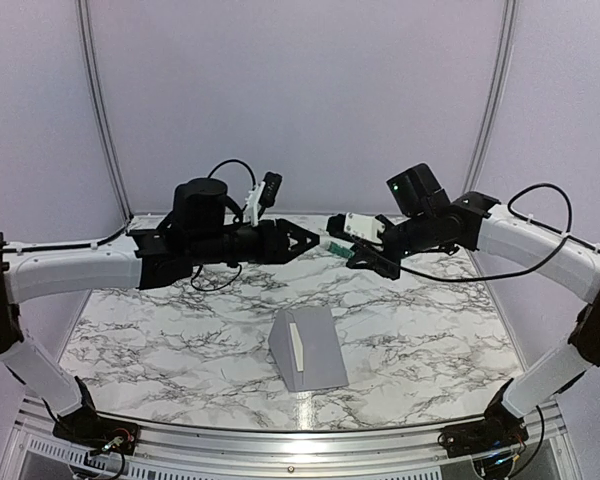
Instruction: Place the letter into the envelope and seal it
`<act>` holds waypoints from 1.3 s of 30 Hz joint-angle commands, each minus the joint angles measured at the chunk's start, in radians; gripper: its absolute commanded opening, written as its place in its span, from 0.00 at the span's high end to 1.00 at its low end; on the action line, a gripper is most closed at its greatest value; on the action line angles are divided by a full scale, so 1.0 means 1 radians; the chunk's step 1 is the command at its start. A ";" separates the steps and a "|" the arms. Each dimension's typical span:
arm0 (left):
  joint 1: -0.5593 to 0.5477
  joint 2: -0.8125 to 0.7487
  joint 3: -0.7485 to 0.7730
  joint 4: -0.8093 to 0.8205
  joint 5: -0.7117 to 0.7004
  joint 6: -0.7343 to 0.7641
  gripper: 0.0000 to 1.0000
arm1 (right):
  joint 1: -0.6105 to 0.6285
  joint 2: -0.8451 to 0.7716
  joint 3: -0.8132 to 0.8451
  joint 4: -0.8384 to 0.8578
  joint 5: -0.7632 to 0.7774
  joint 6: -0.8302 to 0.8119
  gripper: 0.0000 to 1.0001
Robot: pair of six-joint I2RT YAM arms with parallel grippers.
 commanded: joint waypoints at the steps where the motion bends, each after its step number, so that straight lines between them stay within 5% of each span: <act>1: -0.059 -0.119 -0.170 0.376 -0.245 0.172 0.46 | -0.122 0.013 0.063 0.062 -0.412 0.255 0.96; 10: -0.122 -0.011 -0.208 0.735 -0.389 0.242 0.42 | -0.207 0.012 0.009 0.232 -0.823 0.503 0.94; 24: -0.136 0.175 -0.090 0.870 -0.277 0.182 0.43 | -0.208 0.010 -0.067 0.347 -0.924 0.608 0.93; 39: -0.134 0.240 -0.025 0.871 -0.217 0.139 0.72 | -0.207 0.005 -0.090 0.393 -0.964 0.647 0.91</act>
